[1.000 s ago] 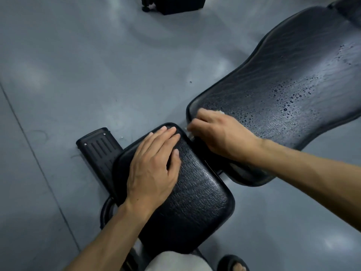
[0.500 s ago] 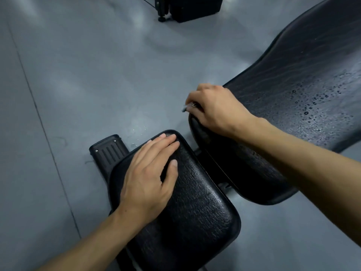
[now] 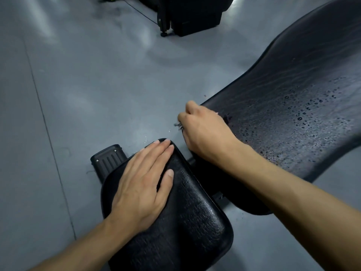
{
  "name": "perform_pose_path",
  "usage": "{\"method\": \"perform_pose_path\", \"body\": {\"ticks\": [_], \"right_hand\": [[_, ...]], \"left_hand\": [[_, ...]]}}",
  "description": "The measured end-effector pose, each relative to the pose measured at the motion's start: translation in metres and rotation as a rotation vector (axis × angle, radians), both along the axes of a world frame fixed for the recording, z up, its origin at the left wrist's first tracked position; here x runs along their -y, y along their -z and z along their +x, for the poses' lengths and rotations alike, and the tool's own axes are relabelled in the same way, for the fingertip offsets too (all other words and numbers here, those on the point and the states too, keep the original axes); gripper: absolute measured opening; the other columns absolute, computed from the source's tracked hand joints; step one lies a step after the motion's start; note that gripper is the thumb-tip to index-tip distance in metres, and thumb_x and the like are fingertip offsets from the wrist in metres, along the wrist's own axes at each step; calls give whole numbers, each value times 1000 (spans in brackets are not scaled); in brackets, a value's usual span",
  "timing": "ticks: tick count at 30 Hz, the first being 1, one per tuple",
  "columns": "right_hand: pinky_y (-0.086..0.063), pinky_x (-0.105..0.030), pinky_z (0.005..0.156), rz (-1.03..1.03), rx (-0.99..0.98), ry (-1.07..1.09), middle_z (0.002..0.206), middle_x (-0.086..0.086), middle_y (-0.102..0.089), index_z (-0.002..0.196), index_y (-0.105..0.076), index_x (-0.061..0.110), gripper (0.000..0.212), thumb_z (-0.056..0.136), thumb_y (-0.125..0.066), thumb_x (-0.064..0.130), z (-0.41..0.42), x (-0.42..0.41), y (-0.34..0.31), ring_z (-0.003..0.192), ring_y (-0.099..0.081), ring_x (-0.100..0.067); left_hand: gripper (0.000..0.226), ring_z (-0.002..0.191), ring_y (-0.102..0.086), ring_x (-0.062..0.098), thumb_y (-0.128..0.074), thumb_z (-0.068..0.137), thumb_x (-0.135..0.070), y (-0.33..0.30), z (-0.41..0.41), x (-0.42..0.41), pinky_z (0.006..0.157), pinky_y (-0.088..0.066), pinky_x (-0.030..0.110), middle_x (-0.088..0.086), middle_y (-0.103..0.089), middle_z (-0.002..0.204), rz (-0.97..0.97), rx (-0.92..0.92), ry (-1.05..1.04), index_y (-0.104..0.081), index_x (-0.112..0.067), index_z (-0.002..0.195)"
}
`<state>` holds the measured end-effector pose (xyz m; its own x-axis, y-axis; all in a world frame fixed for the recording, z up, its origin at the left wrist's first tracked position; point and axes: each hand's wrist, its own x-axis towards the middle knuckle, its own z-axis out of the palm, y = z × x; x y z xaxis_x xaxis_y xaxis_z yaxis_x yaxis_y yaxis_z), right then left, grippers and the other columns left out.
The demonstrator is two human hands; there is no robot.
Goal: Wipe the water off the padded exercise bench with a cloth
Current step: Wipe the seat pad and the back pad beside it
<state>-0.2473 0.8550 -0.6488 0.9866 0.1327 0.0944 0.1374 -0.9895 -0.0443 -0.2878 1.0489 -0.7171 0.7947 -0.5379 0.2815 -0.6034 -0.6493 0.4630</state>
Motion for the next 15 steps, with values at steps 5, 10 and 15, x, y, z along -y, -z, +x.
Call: {"method": "perform_pose_path", "body": {"ticks": [5,10,15], "right_hand": [[-36,-39,69,25,48,185,111,-12,-51,110,-64,8,19,99,-50,15,20,29,-14,97,-61,-44],[-34,-38,65,-26,6,181,98,-6,-31,108,-59,9,14,95,-54,4,4,0,-9,91,-60,-36],[-34,-38,68,-10,19,178,99,-7,-37,107,-58,9,13,97,-52,5,11,15,-12,92,-58,-38]], "left_hand": [[48,144,-38,6,-40,103,-41,-5,3,4,120,-30,34,-14,-50,151,-10,-9,-22,-56,-22,144],[49,128,-48,7,-37,99,-43,-13,31,35,110,-38,30,-14,-62,137,1,-87,-94,-61,-25,139],[49,137,-44,4,-34,103,-42,-4,29,41,115,-30,28,-18,-56,146,26,-43,-110,-57,-30,144]]}}
